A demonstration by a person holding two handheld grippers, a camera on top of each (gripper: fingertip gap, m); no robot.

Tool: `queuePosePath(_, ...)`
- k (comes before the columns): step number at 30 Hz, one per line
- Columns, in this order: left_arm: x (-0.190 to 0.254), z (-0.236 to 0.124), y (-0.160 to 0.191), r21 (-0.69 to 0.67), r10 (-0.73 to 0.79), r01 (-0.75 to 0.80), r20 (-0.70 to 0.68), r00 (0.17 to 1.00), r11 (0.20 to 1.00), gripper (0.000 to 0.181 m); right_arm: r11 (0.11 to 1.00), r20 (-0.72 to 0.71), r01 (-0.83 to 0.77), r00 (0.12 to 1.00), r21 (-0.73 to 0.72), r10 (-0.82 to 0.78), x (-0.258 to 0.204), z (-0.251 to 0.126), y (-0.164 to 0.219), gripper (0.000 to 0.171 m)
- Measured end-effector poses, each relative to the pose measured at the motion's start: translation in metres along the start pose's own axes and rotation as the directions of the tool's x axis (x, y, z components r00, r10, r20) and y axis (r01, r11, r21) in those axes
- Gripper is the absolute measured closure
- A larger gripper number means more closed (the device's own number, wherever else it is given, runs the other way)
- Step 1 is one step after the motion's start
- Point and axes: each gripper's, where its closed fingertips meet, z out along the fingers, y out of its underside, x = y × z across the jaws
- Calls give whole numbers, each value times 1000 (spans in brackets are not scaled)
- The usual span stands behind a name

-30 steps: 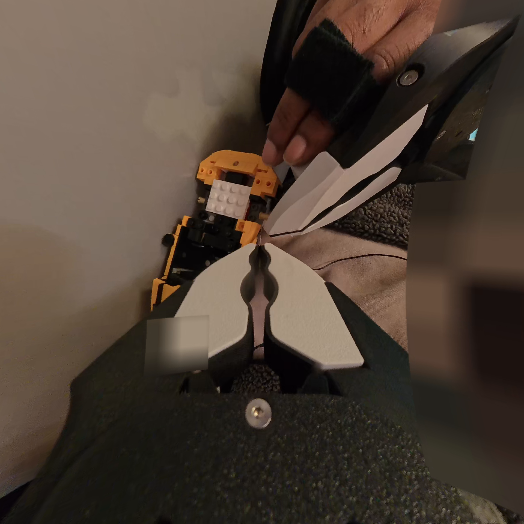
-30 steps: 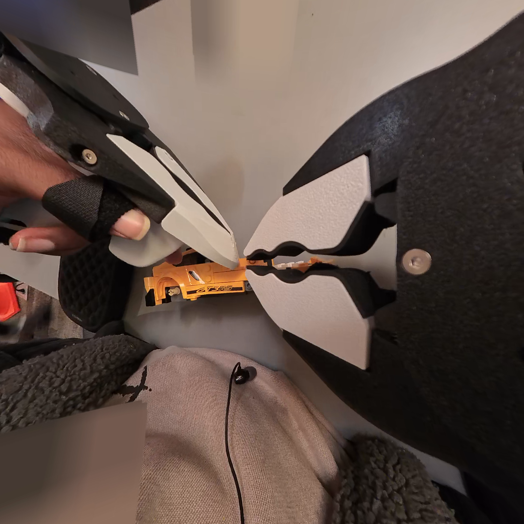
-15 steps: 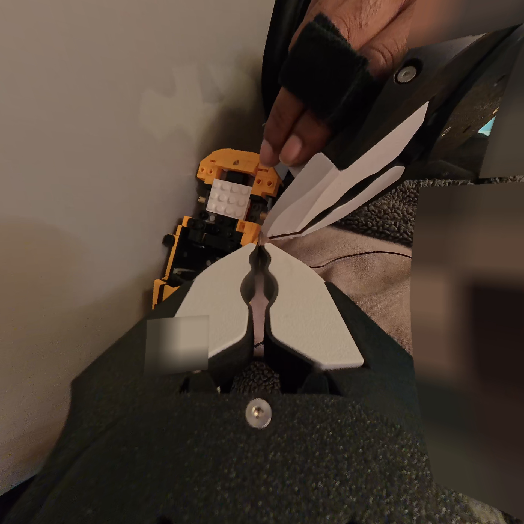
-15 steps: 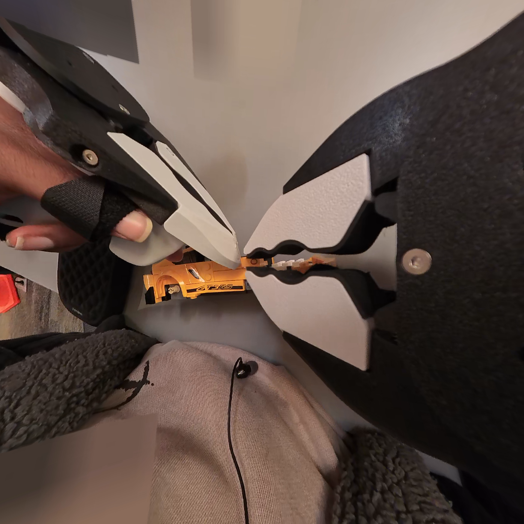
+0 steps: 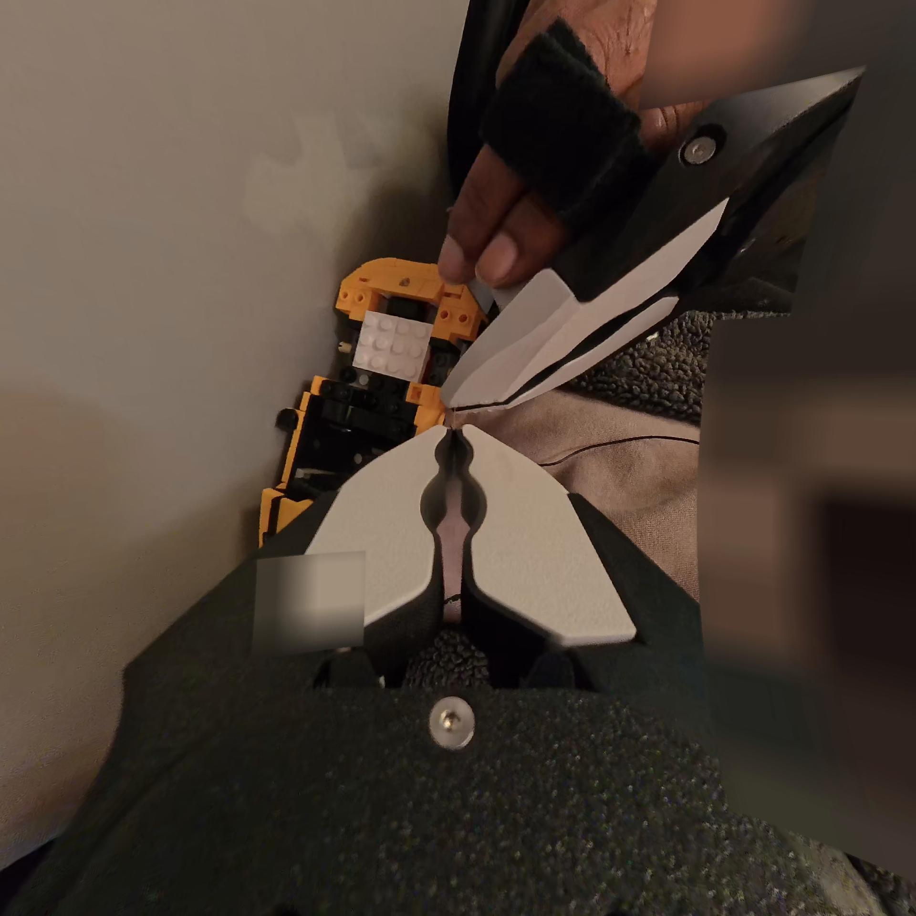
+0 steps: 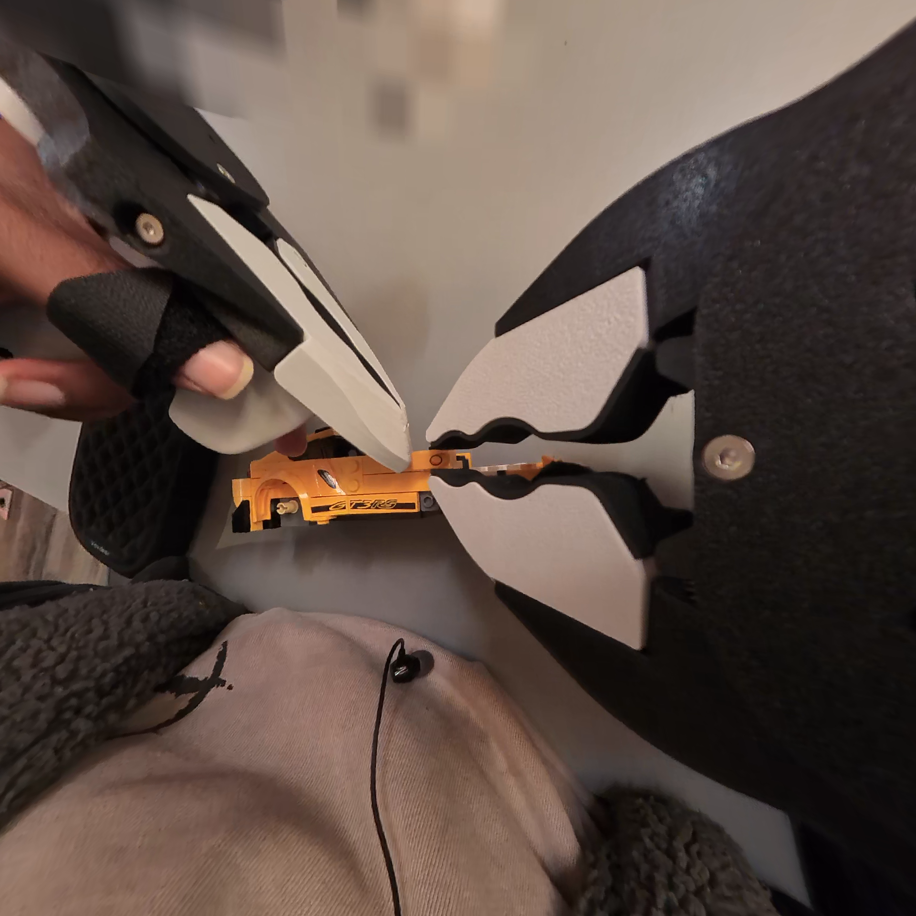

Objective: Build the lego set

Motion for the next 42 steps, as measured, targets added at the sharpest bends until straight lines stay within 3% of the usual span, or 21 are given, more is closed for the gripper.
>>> queuePosePath(21,4,-4,-2,21,7,-6,-26,1000,1000,181,997,-57,73,996,-12,-73,-2,0,-1,167)
queuePosePath(27,4,-7,0,17,50,-50,6,999,999,168,997,-51,69,996,-23,-70,-5,1,-2,168)
queuePosePath(34,-3,-14,4,27,162,-165,104,981,986,163,997,-37,53,998,-49,-55,-8,0,-1,167)
queuePosePath(42,-18,-20,5,-5,456,-483,336,824,876,158,989,38,55,998,-134,-51,-8,-2,-2,166)
